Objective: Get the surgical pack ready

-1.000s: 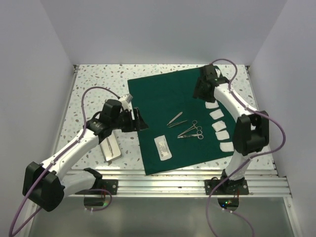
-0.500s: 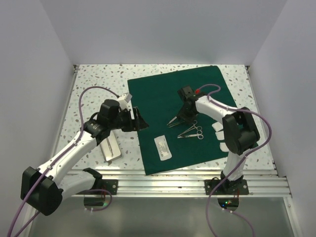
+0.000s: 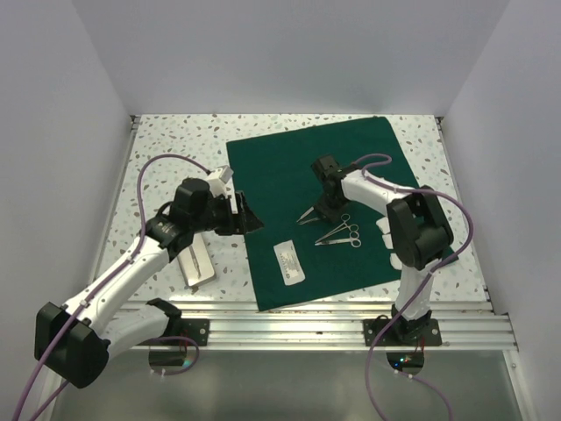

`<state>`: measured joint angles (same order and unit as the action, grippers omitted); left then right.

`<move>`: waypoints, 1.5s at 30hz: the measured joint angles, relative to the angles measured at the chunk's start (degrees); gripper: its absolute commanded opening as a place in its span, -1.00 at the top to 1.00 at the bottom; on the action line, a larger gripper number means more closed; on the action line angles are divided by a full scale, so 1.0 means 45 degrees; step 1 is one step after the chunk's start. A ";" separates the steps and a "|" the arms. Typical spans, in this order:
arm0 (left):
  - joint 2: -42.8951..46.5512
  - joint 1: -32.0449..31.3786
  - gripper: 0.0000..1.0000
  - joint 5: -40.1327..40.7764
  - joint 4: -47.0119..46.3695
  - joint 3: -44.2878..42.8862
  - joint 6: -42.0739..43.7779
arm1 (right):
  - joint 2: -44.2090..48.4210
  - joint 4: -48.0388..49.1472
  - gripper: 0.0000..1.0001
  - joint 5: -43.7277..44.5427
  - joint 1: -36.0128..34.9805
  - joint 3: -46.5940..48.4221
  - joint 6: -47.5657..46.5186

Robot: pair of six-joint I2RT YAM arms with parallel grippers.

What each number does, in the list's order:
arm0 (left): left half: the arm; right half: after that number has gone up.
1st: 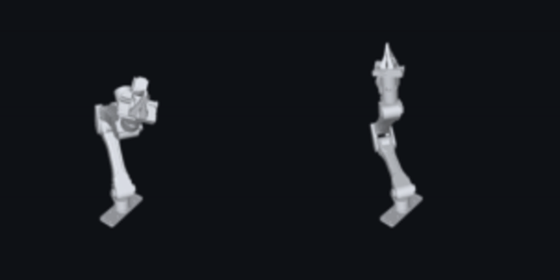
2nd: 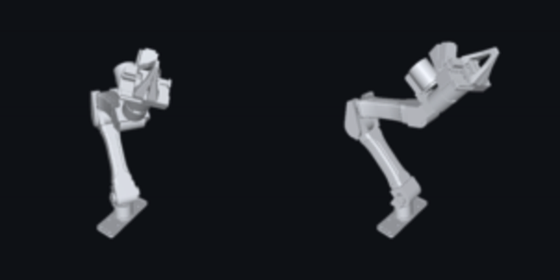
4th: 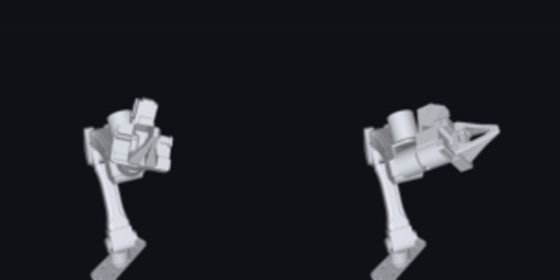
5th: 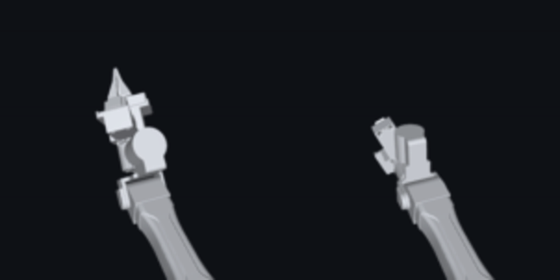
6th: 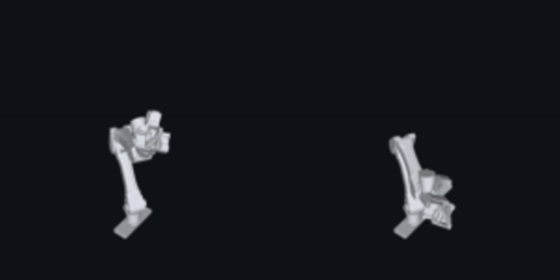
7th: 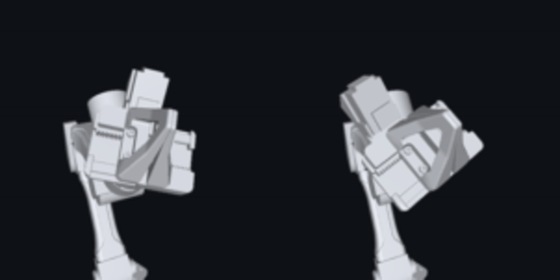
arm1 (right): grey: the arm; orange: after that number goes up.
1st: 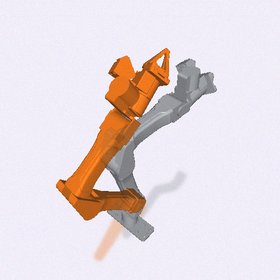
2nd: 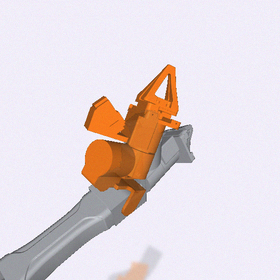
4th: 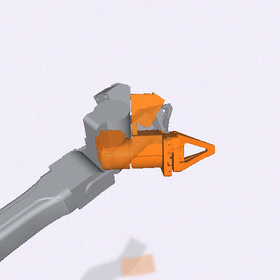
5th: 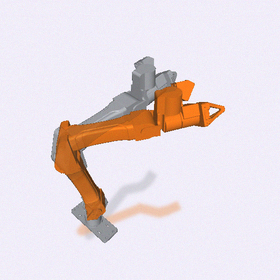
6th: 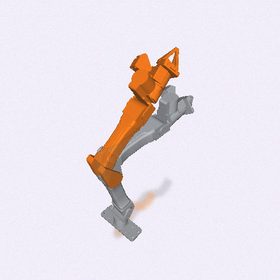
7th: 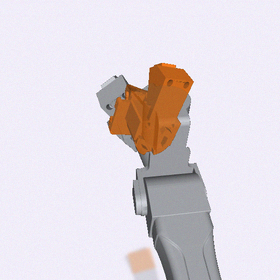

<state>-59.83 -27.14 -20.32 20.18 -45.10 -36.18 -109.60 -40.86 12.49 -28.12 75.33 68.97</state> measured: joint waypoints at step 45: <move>-0.5153 -0.0529 -0.47 -0.2608 -0.7291 0.1025 -0.0738 | 0.3638 0.5197 1.00 -0.5746 -0.0083 -0.2565 -0.6183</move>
<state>-83.02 -29.52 -32.05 -12.62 -40.49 -39.51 -93.23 -17.47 -13.37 -28.49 63.79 41.15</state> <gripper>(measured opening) 0.766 0.098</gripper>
